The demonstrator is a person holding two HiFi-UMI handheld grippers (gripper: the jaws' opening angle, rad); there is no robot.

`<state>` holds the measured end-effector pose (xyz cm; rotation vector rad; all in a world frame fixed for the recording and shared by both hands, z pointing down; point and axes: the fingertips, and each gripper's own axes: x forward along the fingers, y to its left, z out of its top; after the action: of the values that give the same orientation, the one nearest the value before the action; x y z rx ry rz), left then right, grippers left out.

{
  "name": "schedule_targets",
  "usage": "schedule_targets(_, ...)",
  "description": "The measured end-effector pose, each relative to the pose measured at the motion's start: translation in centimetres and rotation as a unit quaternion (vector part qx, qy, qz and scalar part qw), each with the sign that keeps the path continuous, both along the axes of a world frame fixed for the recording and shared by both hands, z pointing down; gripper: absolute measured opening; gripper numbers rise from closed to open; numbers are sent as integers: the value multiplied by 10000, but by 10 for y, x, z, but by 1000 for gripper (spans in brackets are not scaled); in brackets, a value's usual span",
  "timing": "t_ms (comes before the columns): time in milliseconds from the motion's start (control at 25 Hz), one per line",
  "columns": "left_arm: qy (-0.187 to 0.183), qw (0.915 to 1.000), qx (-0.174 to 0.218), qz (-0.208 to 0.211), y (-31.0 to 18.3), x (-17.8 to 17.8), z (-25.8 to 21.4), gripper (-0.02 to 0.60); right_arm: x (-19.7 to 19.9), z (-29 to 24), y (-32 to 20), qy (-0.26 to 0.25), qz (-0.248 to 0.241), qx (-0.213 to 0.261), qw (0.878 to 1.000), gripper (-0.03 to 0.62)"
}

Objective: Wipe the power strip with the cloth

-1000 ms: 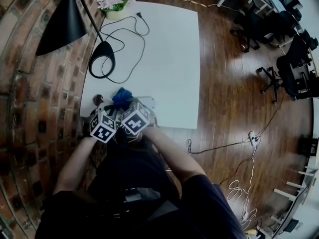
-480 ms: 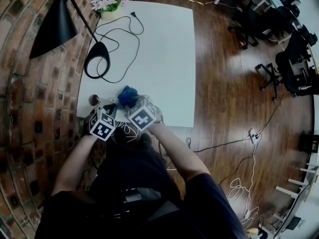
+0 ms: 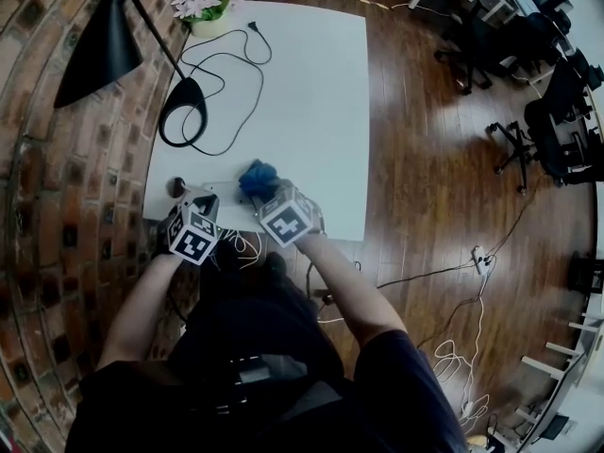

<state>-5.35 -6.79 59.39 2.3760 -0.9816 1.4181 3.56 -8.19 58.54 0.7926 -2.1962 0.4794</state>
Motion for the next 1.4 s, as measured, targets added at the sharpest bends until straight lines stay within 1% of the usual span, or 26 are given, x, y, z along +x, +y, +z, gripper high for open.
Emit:
schedule_targets(200, -5, 9999, 54, -91, -1, -1, -1, 9, 25, 3, -1, -4, 182, -38, 9998, 69)
schedule_targets(320, 28, 9999, 24, -161, 0, 0, 0, 11, 33, -3, -1, -68, 241, 5, 9997, 67)
schedule_targets(440, 25, 9998, 42, -191, -1, 0, 0, 11, 45, 1, 1, -36, 352, -61, 9994, 68)
schedule_targets(600, 7, 9997, 72, -219, -1, 0, -1, 11, 49, 0, 3, -179, 456, -140, 9987, 69)
schedule_targets(840, 4, 9997, 56, -226, 0, 0, 0, 11, 53, -1, 3, -280, 588, -57, 9979, 69)
schedule_targets(960, -46, 9998, 23, -199, 0, 1, 0, 11, 61, -2, 1, -379, 774, -20, 9963, 69)
schedule_targets(1120, 3, 9998, -88, -180, 3, 1, -1, 11, 71, 4, 7, -573, 1136, -292, 9914, 73)
schedule_targets(1280, 40, 9995, -302, -83, -2, 2, -2, 11, 72, -2, 0, -285, 1232, -152, 9919, 72)
schedule_targets(1400, 137, 9989, -445, 46, -9, 5, 2, 11, 75, -5, -5, -79, 1416, 23, 9899, 72)
